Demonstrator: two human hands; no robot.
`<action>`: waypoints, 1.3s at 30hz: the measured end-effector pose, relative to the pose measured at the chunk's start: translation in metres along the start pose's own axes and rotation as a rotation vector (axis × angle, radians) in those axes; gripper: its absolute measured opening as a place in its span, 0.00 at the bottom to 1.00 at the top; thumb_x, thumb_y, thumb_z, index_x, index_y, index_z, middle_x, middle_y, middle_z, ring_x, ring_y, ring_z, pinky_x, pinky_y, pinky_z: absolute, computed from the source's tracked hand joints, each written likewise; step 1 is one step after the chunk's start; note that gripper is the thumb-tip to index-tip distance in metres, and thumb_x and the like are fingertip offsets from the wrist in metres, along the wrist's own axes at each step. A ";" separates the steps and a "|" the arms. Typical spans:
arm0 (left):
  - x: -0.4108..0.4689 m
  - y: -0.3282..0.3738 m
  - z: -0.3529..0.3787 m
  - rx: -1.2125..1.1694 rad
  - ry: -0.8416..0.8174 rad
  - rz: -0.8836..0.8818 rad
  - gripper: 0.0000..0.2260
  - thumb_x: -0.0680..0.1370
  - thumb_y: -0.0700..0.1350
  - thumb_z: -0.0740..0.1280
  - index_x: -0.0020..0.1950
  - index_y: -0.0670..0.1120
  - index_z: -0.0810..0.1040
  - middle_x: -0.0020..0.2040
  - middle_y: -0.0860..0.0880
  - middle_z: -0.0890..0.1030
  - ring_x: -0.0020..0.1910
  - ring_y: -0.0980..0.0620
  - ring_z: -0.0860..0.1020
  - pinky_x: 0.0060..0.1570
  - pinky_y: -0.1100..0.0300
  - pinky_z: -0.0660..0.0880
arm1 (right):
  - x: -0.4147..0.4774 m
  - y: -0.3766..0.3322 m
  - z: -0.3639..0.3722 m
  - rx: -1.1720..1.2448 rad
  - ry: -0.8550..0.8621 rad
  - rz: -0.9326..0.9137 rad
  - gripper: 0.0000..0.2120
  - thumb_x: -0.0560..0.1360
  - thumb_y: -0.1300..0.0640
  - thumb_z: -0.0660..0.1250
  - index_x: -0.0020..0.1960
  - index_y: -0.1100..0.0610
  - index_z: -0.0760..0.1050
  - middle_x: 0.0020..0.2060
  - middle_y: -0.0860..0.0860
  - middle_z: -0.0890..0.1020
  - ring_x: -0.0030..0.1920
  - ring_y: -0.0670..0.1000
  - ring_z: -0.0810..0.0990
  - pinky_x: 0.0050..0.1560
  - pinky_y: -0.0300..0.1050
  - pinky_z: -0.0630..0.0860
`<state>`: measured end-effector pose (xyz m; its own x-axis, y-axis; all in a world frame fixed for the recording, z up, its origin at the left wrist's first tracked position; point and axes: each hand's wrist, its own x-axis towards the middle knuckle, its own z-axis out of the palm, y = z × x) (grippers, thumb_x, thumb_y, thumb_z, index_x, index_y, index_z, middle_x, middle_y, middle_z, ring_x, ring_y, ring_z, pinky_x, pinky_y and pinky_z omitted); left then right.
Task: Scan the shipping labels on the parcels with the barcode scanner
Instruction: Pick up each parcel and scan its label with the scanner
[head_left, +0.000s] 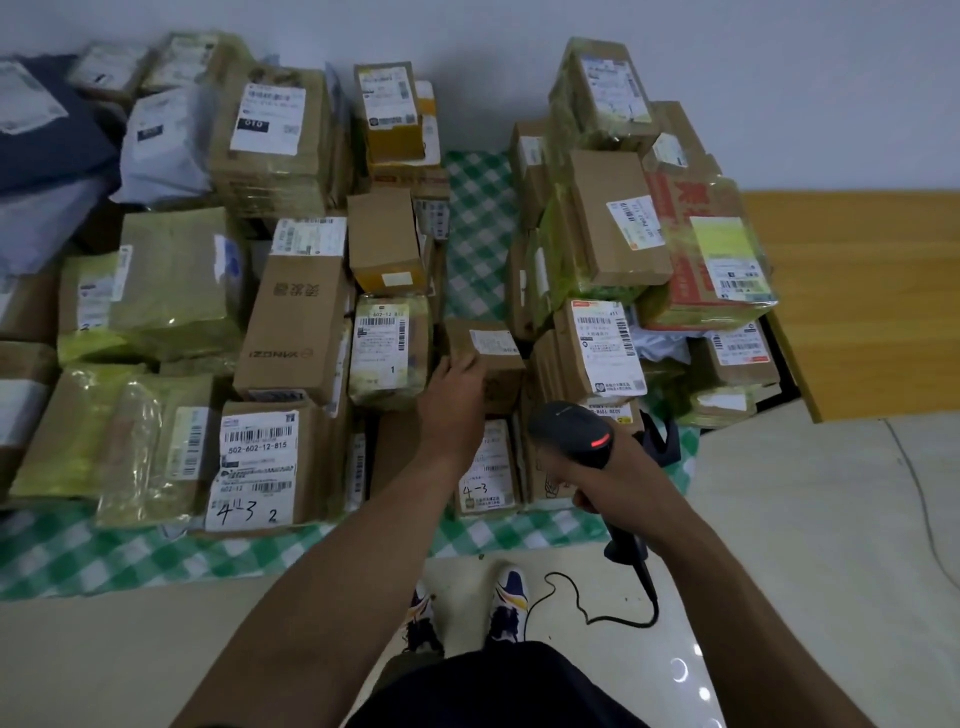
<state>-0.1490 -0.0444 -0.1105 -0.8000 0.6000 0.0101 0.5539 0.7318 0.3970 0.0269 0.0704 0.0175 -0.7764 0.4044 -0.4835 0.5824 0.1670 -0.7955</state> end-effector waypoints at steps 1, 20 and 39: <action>0.004 -0.004 0.001 0.008 0.000 0.011 0.26 0.77 0.32 0.70 0.73 0.49 0.75 0.70 0.51 0.75 0.68 0.40 0.76 0.68 0.45 0.75 | 0.001 -0.001 0.001 -0.001 -0.004 -0.004 0.07 0.78 0.48 0.75 0.53 0.45 0.80 0.39 0.51 0.87 0.33 0.48 0.83 0.40 0.47 0.81; -0.009 -0.005 0.032 0.036 -0.460 -0.043 0.30 0.85 0.51 0.59 0.84 0.43 0.55 0.84 0.40 0.50 0.83 0.39 0.47 0.81 0.45 0.49 | 0.013 0.005 0.004 0.043 0.034 0.026 0.12 0.76 0.48 0.76 0.55 0.44 0.77 0.40 0.50 0.87 0.32 0.47 0.82 0.41 0.50 0.82; -0.009 -0.031 -0.062 -0.156 -0.165 -0.437 0.31 0.86 0.52 0.59 0.85 0.54 0.46 0.84 0.41 0.37 0.82 0.40 0.37 0.81 0.40 0.46 | 0.019 -0.027 0.023 0.109 0.022 -0.018 0.21 0.75 0.45 0.77 0.63 0.49 0.75 0.39 0.47 0.87 0.32 0.44 0.82 0.34 0.38 0.77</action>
<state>-0.1736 -0.0925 -0.0662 -0.8954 0.3003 -0.3289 0.1234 0.8768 0.4647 -0.0094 0.0528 0.0216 -0.7804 0.4220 -0.4614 0.5377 0.0762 -0.8397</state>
